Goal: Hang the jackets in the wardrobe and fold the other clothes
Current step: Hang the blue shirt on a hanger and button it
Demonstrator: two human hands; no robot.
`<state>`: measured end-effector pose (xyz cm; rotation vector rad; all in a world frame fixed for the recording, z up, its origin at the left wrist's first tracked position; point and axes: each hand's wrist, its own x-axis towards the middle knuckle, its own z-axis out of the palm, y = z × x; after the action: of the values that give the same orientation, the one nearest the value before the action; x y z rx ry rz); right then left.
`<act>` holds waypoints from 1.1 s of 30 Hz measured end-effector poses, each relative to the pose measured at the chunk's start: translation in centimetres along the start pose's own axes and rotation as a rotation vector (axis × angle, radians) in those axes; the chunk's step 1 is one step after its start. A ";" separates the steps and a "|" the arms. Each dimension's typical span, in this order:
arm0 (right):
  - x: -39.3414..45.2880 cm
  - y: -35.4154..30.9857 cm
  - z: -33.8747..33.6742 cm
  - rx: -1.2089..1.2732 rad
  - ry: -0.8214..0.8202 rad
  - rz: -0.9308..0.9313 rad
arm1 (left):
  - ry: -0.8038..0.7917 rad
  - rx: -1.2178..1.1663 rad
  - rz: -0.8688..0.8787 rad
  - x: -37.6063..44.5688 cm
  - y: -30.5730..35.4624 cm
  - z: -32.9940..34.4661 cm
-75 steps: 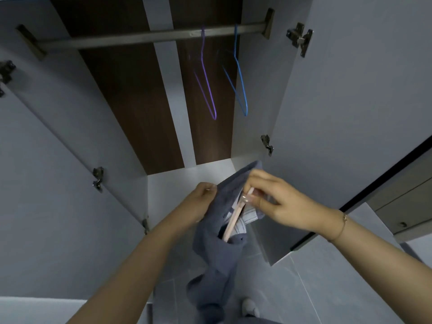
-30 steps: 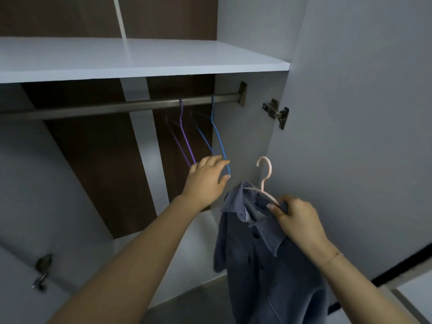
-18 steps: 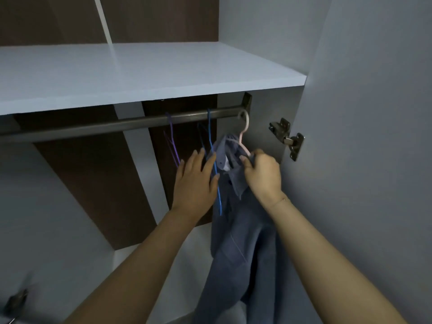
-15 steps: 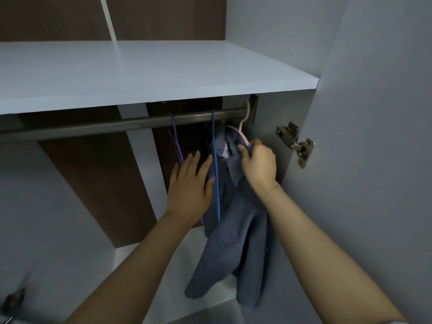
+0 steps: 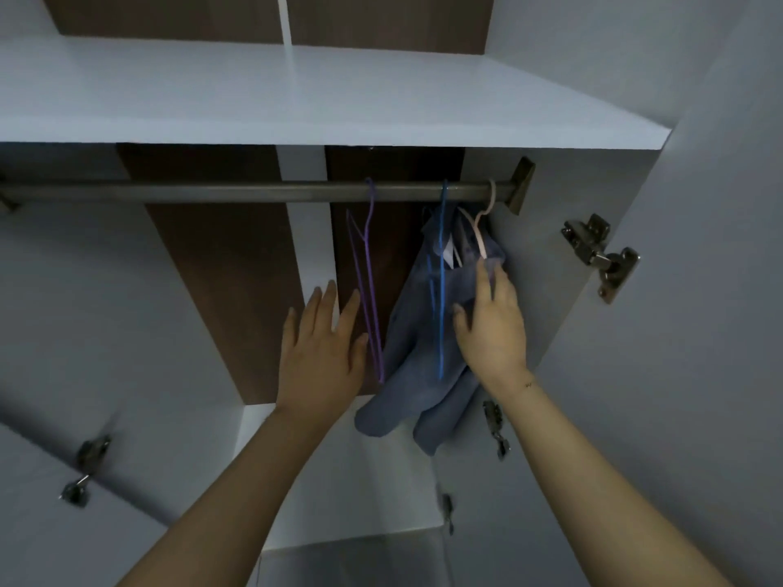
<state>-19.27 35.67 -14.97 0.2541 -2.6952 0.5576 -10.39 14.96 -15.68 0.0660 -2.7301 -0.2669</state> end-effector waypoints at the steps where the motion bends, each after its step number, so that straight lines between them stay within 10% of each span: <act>1: -1.7 -0.9 -0.4 -0.031 -0.012 -0.069 | 0.014 0.016 -0.017 -1.4 -0.5 -0.5; 20: -27.5 -18.8 0.0 -0.082 -0.307 -0.964 | 0.062 0.385 -0.622 -37.4 -7.6 -11.1; 33: -45.1 -18.6 -3.5 0.303 -0.548 -1.817 | 0.042 0.602 -1.527 -61.2 14.0 -11.1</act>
<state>27.61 24.69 -23.39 2.6733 -1.5354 0.2187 50.23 31.83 -26.22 2.1952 -2.0034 0.1875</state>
